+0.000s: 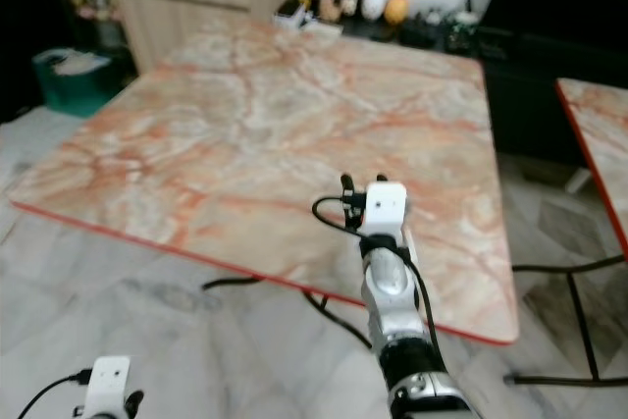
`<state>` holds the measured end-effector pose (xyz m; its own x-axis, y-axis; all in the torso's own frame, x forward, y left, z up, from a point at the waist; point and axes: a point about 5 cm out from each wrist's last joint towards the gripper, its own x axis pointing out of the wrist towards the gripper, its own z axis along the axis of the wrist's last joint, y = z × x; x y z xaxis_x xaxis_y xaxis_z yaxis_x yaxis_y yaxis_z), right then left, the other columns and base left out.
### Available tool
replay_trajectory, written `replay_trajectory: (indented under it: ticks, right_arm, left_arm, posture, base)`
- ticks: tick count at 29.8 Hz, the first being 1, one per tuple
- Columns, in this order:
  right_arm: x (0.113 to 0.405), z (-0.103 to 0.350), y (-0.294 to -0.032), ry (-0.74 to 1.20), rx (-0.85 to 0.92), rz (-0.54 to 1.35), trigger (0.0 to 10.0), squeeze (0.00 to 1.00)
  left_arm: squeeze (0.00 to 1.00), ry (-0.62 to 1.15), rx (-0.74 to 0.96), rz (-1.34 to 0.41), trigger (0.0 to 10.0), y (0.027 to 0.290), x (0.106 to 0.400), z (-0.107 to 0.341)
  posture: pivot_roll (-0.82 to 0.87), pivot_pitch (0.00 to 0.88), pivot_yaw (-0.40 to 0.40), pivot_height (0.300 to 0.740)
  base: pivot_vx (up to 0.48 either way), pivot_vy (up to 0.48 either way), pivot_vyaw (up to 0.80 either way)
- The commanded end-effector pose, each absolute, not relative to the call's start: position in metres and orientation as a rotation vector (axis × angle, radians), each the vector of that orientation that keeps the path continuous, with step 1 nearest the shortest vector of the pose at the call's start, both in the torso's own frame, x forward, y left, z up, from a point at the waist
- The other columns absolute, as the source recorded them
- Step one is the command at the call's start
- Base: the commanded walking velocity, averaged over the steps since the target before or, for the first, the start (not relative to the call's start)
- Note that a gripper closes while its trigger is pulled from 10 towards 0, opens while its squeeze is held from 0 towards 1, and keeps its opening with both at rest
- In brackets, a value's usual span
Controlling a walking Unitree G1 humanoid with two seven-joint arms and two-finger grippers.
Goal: Setting the table
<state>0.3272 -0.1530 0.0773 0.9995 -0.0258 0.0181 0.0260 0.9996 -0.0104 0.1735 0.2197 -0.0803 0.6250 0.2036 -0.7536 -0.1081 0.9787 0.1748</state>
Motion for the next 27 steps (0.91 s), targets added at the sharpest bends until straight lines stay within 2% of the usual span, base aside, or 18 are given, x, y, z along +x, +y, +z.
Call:
replay_trajectory:
  ticks: [1,17,27]
  right_arm:
    - [0.329,0.081,-0.143,-0.031,0.007,-0.009,10.0,0.0]
    - [0.308,0.063,-0.148,0.012,-0.011,-0.018,10.0,0.0]
    - [0.305,0.06,-0.148,0.033,-0.013,-0.015,10.0,0.0]
  left_arm:
    - [0.0,0.881,0.126,0.205,10.0,0.23,0.17,-0.08]
    - [0.0,0.879,0.128,0.205,10.0,0.228,0.167,-0.081]
    - [0.0,0.873,0.116,0.195,10.0,0.225,0.166,-0.082]
  posture:
    - [0.06,0.0,-0.069,0.74]
    - [0.05,0.0,-0.073,0.74]
    - [0.05,0.0,-0.077,0.74]
  base:
    - [0.0,0.0,0.0]
    - [0.0,0.0,0.0]
    - [-0.024,0.0,0.0]
